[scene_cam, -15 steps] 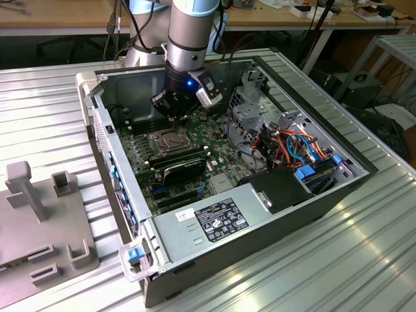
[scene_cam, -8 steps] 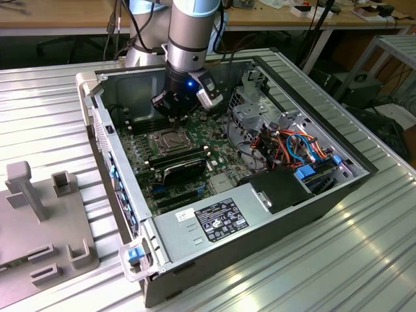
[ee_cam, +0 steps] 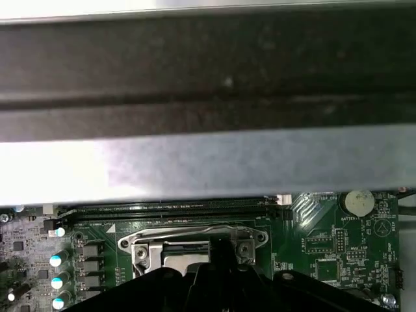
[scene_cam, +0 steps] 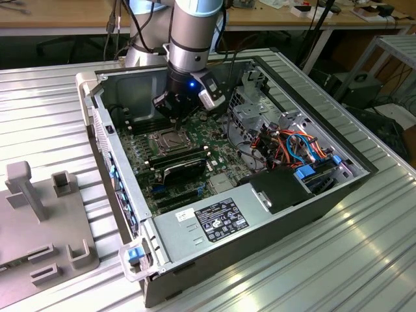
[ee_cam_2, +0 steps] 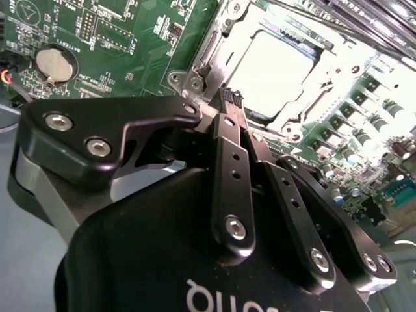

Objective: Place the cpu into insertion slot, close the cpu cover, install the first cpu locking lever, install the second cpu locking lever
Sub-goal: 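Install the second cpu locking lever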

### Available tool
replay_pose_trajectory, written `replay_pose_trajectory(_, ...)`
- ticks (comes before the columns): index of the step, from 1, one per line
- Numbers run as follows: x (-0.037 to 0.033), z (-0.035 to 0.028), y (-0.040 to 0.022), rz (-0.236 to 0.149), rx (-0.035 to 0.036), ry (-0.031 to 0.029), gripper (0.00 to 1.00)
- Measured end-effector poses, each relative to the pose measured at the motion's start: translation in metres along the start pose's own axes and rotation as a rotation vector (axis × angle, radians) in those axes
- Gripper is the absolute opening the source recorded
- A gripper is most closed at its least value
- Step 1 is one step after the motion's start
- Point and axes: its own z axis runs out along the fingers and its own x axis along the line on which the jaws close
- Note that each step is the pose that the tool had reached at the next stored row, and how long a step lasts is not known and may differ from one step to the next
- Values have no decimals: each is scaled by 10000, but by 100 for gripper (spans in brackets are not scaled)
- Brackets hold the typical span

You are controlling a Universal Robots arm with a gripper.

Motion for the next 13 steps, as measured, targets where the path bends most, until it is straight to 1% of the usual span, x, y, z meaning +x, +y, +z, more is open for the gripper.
replay_pose_trajectory(3,-1,-45,-2,-2,-1,0,11)
replay_pose_trajectory(5,-1,-60,-11,-4,-3,-1,11)
replay_pose_trajectory(7,-2,-66,-35,-2,-3,0,11)
replay_pose_trajectory(8,-3,-69,-57,-3,-2,0,11)
replay_pose_trajectory(9,-6,-72,-117,-1,-1,1,11)
replay_pose_trajectory(10,-13,-72,-149,-1,-1,1,11)
replay_pose_trajectory(12,-39,-72,-194,-3,-1,15,11)
replay_pose_trajectory(13,-51,-73,-205,-3,0,22,11)
